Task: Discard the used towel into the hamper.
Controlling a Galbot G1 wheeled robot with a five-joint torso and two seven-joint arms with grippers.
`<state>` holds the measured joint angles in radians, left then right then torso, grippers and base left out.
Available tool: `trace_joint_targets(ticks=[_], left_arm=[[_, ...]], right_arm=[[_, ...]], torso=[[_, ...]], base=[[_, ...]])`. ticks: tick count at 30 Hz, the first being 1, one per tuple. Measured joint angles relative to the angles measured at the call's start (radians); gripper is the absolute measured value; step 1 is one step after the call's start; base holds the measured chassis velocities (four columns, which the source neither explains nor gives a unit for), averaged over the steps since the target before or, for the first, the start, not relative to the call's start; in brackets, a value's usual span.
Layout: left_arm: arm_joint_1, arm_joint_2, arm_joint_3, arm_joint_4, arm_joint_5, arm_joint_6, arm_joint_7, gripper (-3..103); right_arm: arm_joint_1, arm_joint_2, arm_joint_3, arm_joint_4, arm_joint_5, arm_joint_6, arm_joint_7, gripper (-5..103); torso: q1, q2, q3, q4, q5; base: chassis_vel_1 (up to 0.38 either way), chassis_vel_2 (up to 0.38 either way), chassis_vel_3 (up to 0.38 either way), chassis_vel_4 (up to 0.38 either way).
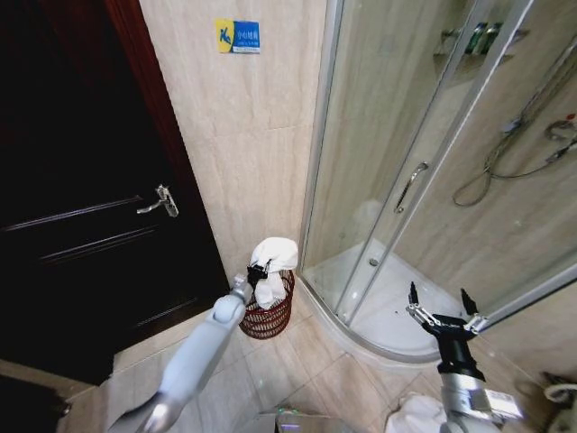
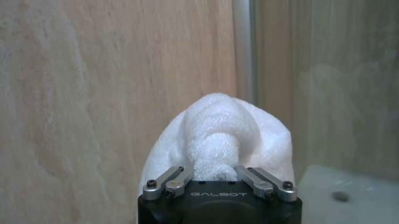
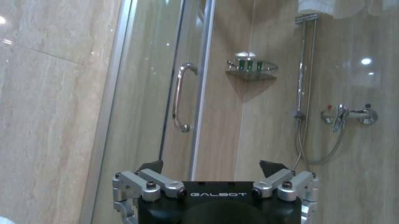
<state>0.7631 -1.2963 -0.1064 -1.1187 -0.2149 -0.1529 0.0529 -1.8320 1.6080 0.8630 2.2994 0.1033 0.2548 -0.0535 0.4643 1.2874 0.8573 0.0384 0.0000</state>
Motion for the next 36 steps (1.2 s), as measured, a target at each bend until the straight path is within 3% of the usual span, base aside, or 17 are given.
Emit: trace_joint_targets(ticks=[5, 15, 17, 22, 25, 26, 28, 30, 33, 34, 36], left_arm=[[-0.11, -0.036, 0.017, 0.173, 0.065, -0.069, 0.003, 15], [-0.181, -0.087, 0.043, 0.282, 0.101, -0.102, -0.007, 13], [-0.185, -0.094, 0.037, 0.293, 0.151, -0.109, -0.026, 23], [-0.186, -0.095, 0.032, 0.298, 0.181, -0.108, -0.041, 33], [-0.186, -0.084, 0.027, 0.302, 0.207, -0.092, -0.051, 50], [-0.186, -0.084, 0.027, 0.302, 0.207, -0.092, -0.051, 50], [-0.186, -0.071, 0.025, 0.299, 0.223, -0.071, -0.044, 61], [-0.182, -0.062, 0.025, 0.283, 0.227, -0.047, -0.031, 66], [-0.159, -0.032, 0.033, 0.212, 0.236, 0.086, 0.003, 77], [-0.159, -0.032, 0.033, 0.212, 0.236, 0.086, 0.003, 77], [-0.151, -0.018, 0.039, 0.162, 0.233, 0.192, 0.023, 88]], right_arm=[[0.002, 0.0, 0.003, 0.002, 0.006, 0.0, 0.001, 100], [-0.01, 0.0, 0.015, 0.01, 0.029, 0.006, 0.001, 100], [-0.019, 0.0, 0.02, 0.01, 0.044, 0.012, 0.001, 100], [-0.023, 0.0, 0.024, 0.007, 0.053, 0.021, 0.001, 100], [-0.022, 0.0, 0.023, 0.006, 0.053, 0.023, 0.001, 100], [-0.022, 0.0, 0.023, 0.006, 0.053, 0.023, 0.001, 100], [-0.016, 0.0, 0.02, 0.008, 0.051, 0.023, 0.0, 100], [-0.012, 0.0, 0.019, 0.009, 0.05, 0.021, 0.0, 100], [-0.005, 0.0, 0.019, 0.009, 0.048, 0.02, 0.0, 100], [-0.005, 0.0, 0.019, 0.009, 0.048, 0.02, 0.0, 100], [-0.003, 0.0, 0.019, 0.008, 0.048, 0.019, -0.001, 100]], torso=[[0.0, 0.0, 0.0, 0.0, 0.0001], [0.0, 0.0, 0.0, 0.0, 0.0001], [0.0, 0.0, 0.0, -0.0002, 0.0001], [0.0, 0.0, 0.0, 0.0, 0.0001], [0.0, 0.0, 0.0, -0.0001, 0.0], [0.0, 0.0, 0.0, -0.0001, 0.0], [0.0, 0.0, 0.0, 0.0, 0.0], [0.0, 0.0, 0.0, 0.0, 0.0], [0.0, 0.0, 0.0, 0.0001, 0.0], [0.0, 0.0, 0.0, 0.0001, 0.0], [0.0, 0.0, 0.0, 0.0002, -0.0001]], base=[[0.0, 0.0, 0.0, 0.0], [0.0, 0.0, 0.0, 0.0], [0.0, 0.0, 0.0, 0.0], [0.0, 0.0, 0.0, 0.0], [0.0, 0.0, 0.0, 0.0], [0.0, 0.0, 0.0, 0.0], [0.0, 0.0, 0.0, 0.0], [0.0, 0.0, 0.0, 0.0], [0.0, 0.0, 0.0, 0.0], [0.0, 0.0, 0.0, 0.0], [0.0, 0.0, 0.0, 0.0]])
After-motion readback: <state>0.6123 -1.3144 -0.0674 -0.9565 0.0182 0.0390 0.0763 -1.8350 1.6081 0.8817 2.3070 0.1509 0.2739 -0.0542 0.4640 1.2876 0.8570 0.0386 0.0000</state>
